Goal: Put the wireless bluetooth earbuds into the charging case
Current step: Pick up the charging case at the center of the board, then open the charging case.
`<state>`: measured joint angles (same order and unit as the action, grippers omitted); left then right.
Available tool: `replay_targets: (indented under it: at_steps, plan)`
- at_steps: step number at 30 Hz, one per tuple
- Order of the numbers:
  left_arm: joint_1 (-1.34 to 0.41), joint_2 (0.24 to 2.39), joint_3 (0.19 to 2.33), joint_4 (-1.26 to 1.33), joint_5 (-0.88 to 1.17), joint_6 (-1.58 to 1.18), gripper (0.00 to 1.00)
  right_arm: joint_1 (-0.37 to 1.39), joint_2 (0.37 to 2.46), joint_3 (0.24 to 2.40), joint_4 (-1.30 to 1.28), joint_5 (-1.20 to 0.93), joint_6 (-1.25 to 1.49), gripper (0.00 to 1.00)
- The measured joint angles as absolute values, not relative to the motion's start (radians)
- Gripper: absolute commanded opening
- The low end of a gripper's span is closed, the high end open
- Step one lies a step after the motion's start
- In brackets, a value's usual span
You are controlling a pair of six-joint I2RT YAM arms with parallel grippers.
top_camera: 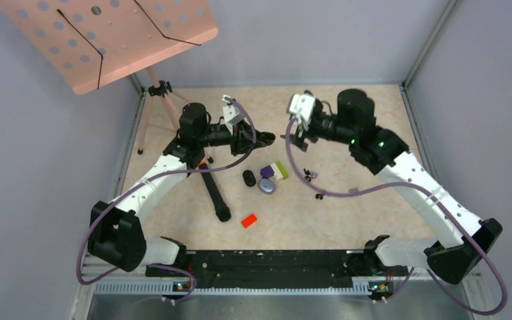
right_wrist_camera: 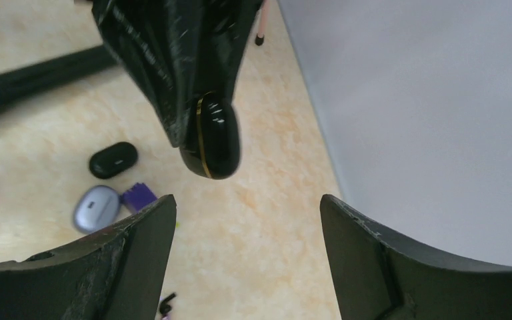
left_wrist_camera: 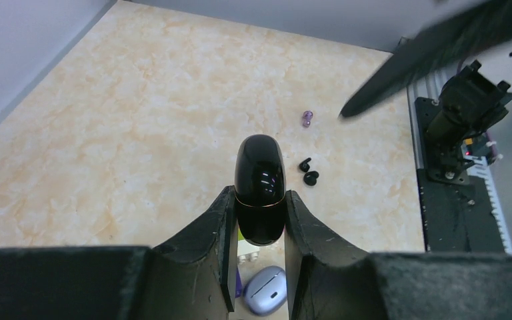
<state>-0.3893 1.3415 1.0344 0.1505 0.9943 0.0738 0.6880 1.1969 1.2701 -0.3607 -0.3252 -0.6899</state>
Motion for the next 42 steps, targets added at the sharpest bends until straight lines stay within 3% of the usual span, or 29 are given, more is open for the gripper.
replay_targets:
  at_steps: [6,11,20,30,32,34,37,42]
  plan:
    - [-0.403,1.34,0.942,0.31,1.017,0.094,0.0,0.48,1.352,1.567,-0.514,-0.676,-0.432,0.71]
    - [-0.414,1.339,0.942,0.395,1.037,0.088,0.0,0.451,1.419,1.53,-0.601,-0.866,-0.419,0.65]
    - [-0.431,1.339,0.942,0.421,1.058,0.103,0.0,0.453,1.483,1.512,-0.641,-0.952,-0.454,0.51]
    - [-0.447,1.349,0.954,0.454,1.048,0.081,0.0,0.474,1.5,1.512,-0.658,-0.962,-0.479,0.26]
    - [-0.447,1.353,0.955,0.455,1.047,0.077,0.07,0.478,1.5,1.512,-0.658,-0.954,-0.484,0.15]
    - [-0.447,1.356,0.955,0.455,1.043,0.069,0.21,0.48,1.5,1.514,-0.657,-0.946,-0.493,0.01]
    - [-0.445,1.362,0.955,0.451,1.03,0.053,0.33,0.485,1.5,1.527,-0.671,-0.915,-0.517,0.0]
    - [-0.448,1.362,0.955,0.452,1.008,0.051,0.31,0.509,1.5,1.562,-0.72,-0.838,-0.574,0.0]
